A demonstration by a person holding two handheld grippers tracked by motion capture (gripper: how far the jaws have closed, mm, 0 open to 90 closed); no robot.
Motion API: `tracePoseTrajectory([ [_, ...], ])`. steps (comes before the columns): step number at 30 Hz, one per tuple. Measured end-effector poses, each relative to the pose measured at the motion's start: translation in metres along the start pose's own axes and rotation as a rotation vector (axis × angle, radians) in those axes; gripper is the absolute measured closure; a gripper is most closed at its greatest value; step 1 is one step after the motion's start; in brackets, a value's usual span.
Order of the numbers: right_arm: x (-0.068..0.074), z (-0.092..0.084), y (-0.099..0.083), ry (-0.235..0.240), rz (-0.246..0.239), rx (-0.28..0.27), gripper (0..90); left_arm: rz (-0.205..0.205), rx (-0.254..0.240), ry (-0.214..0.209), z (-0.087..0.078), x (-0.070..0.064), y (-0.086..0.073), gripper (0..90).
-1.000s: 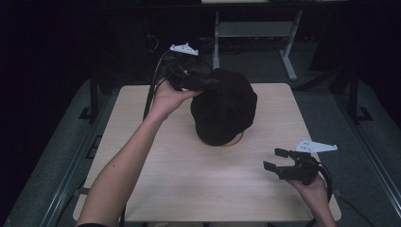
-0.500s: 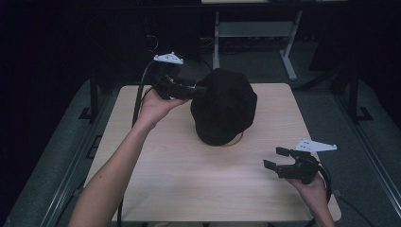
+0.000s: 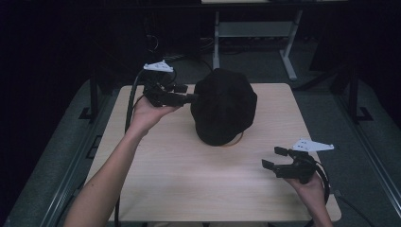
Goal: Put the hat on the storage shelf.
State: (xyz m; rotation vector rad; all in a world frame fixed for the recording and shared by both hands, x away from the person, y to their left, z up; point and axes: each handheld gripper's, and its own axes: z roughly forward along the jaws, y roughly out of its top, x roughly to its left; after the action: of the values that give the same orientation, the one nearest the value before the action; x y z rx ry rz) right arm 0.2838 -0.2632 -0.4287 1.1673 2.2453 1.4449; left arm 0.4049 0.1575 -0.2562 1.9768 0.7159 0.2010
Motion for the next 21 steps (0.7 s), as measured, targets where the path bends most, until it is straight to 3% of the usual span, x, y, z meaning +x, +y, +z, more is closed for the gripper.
tracePoseTrajectory([
  [12, -0.001, 0.000, -0.001, -0.007, -0.002, 0.006, 18.2, -0.030, -0.006, 0.008, -0.014, 0.008, -0.024, 35.1],
  [21, 0.000, 0.003, -0.003, -0.014, 0.002, 0.026, 18.0, -0.047, 0.019, 0.021, -0.017, 0.011, -0.047, 34.1],
])
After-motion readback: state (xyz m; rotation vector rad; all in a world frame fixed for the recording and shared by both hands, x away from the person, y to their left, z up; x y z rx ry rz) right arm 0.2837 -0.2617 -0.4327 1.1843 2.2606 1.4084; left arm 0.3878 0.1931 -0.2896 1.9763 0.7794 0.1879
